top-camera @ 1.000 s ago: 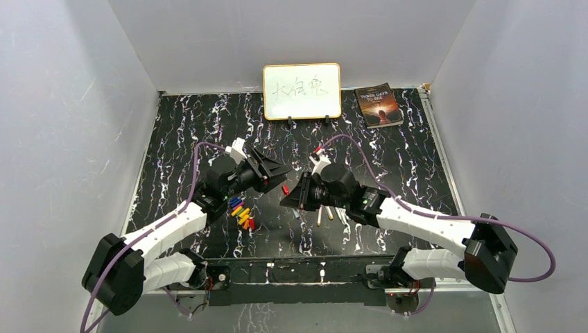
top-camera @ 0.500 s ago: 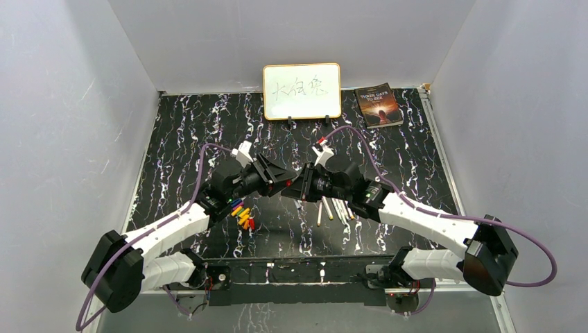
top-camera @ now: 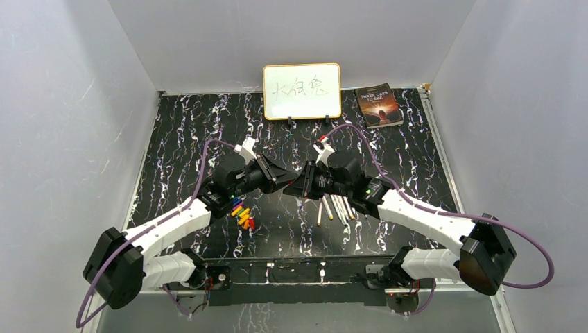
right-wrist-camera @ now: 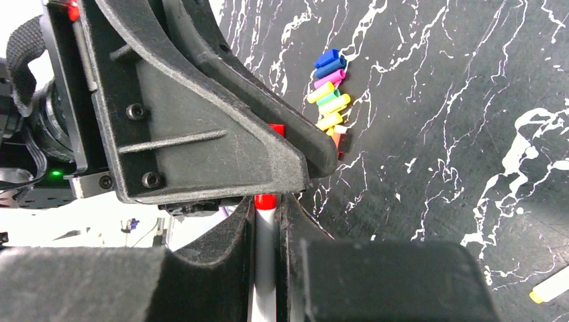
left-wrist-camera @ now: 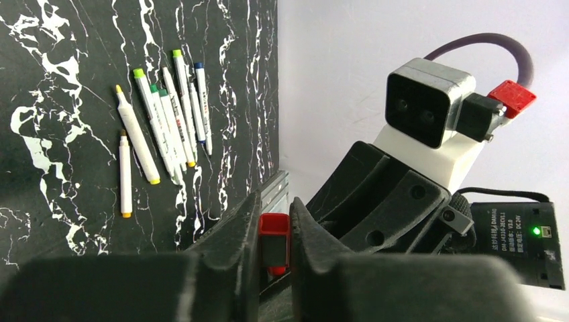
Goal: Open the pen caps
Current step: Open the pen cap from the pen.
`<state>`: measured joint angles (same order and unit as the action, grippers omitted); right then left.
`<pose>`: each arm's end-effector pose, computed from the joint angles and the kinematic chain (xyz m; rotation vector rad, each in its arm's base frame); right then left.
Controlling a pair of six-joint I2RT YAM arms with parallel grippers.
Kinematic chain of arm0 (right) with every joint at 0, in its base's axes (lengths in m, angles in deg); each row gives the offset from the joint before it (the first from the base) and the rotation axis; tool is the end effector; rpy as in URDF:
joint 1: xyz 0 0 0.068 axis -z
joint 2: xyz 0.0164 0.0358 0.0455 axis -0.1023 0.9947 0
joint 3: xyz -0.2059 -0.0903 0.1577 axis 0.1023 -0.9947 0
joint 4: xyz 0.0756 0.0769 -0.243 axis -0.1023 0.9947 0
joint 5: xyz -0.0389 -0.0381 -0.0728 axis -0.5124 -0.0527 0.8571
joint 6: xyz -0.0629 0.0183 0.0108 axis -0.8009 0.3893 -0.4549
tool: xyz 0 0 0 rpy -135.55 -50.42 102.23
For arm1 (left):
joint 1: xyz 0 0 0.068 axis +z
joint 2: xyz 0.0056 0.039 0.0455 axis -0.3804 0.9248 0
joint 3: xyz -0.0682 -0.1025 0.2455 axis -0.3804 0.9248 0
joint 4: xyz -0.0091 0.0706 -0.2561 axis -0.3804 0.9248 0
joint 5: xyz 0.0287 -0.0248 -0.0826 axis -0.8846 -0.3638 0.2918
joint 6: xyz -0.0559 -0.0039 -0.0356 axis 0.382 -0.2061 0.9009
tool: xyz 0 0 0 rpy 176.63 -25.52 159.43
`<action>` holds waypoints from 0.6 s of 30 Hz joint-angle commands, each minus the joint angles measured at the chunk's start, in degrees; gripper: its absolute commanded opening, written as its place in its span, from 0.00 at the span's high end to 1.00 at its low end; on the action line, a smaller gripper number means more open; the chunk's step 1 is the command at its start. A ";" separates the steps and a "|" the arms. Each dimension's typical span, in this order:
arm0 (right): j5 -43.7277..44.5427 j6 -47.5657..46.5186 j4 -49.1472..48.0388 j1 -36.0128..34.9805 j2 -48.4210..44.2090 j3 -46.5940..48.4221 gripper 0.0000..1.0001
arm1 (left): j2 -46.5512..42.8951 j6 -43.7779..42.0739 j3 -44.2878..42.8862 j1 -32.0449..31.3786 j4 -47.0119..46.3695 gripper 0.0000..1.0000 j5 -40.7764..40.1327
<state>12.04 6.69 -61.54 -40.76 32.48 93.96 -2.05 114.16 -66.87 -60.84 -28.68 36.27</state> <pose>0.1881 0.2202 0.2638 -0.0828 2.2925 1.2950 0.2079 -0.1846 0.2600 -0.3703 2.0183 -1.5984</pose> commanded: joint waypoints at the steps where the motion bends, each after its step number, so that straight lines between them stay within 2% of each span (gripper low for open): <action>1: -2.62 -1.26 -1.00 0.14 0.15 2.32 1.00 | 0.93 -1.51 -2.91 -0.27 0.99 0.98 0.87; 5: -2.13 -1.36 -0.54 0.22 0.13 1.64 1.00 | 1.71 -0.87 -2.77 -0.28 -0.40 1.00 1.72; 6: -2.15 -1.38 -0.53 0.29 0.18 1.53 0.93 | 1.78 -0.76 -2.73 -0.36 -0.57 1.00 1.91; 9: -2.62 -1.42 -0.76 0.39 0.35 1.46 0.57 | 1.75 -0.49 -2.80 -0.37 -0.69 1.00 2.08; 11: -2.73 -1.51 -0.47 0.40 0.05 1.50 0.49 | 1.62 -0.48 -2.86 -0.36 -0.55 1.00 2.14; 14: -2.75 -2.11 0.36 0.97 -0.44 1.82 0.50 | 1.77 -0.48 -3.05 -0.36 -0.60 1.00 2.63; 18: -3.12 -2.90 1.60 2.20 -0.79 2.27 0.60 | 2.01 -0.47 -3.03 -0.37 -0.45 1.00 3.31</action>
<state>9.75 5.14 -59.42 -39.77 33.01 93.96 0.00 114.03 -67.66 -60.90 -28.37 37.43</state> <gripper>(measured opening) 0.417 0.141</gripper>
